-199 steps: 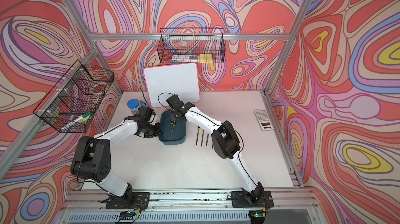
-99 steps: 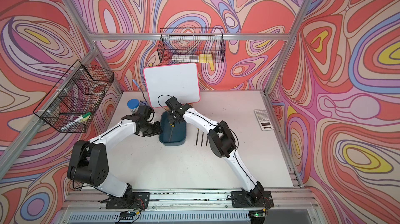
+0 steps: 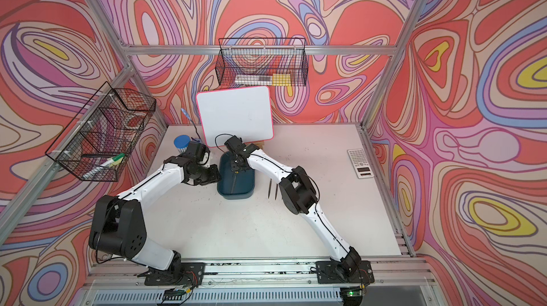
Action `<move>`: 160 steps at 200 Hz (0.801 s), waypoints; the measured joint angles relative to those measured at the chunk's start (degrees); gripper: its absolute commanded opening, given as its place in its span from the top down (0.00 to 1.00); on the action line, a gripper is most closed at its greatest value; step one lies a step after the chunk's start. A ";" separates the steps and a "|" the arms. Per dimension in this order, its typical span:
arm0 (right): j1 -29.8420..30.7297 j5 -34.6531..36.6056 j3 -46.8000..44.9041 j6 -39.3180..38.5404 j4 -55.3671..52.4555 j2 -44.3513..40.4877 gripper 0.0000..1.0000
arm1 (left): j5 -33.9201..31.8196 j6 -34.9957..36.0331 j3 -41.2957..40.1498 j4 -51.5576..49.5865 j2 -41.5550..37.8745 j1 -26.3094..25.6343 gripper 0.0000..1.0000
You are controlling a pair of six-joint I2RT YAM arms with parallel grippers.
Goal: Take the file tool out of the storage box
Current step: Pick up the file tool from the storage box.
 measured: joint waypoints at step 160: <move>0.04 -0.42 2.14 0.37 0.13 3.04 0.62 | -0.02 0.00 -0.09 -0.04 -0.04 0.00 0.64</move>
